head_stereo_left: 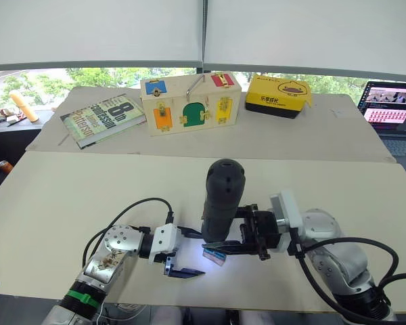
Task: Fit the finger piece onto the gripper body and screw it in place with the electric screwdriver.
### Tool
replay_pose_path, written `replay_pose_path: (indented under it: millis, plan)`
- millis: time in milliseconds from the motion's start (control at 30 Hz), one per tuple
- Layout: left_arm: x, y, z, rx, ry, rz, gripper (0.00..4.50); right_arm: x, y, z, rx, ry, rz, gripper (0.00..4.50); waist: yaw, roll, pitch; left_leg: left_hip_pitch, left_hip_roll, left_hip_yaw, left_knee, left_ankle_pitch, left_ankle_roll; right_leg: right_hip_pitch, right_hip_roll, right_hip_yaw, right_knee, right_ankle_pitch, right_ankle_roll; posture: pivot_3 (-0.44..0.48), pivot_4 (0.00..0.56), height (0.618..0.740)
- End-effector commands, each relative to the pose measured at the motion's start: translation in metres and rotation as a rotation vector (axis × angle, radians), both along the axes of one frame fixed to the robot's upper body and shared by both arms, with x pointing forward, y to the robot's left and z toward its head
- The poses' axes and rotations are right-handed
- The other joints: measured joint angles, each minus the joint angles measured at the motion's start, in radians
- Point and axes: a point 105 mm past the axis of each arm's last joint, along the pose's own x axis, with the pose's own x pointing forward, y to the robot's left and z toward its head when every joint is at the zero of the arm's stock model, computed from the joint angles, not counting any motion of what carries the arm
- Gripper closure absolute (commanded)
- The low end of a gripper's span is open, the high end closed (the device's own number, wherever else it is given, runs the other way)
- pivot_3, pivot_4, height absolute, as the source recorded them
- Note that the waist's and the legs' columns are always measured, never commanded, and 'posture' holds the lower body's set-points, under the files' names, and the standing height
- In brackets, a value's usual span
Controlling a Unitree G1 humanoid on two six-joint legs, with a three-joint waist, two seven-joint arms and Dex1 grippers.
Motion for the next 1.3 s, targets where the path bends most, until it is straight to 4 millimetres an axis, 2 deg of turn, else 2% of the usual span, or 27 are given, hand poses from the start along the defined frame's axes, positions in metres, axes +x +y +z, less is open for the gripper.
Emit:
replay_pose_path:
  millis: [33, 500, 1300]
  plan:
    - [-0.007, -0.005, -0.011, 0.007, 0.061, -0.016, 0.05, -0.003, 0.002, 0.011, 0.041, -0.062, 0.014, 2.60, 0.000, 0.000, 0.000, 0.000, 0.000, 0.000, 0.000, 0.000, 0.000, 0.000, 0.000, 0.000, 0.000, 0.000, 0.000, 0.000, 0.150, 0.740]
    - [-0.013, -0.016, -0.015, 0.002, 0.078, -0.046, 0.05, 0.002, -0.006, 0.004, 0.011, -0.062, -0.015, 2.60, 0.003, 0.000, 0.000, 0.000, -0.001, 0.000, 0.000, -0.001, 0.001, 0.000, -0.001, 0.000, -0.001, 0.000, 0.000, 0.000, 0.150, 0.740]
    - [-0.012, -0.016, -0.021, 0.019, 0.090, -0.031, 0.05, 0.005, -0.011, -0.002, -0.013, -0.045, -0.031, 2.60, 0.007, 0.000, 0.000, 0.000, -0.001, -0.001, 0.000, -0.001, 0.002, 0.001, -0.002, 0.000, -0.001, 0.000, 0.001, 0.000, 0.150, 0.740]
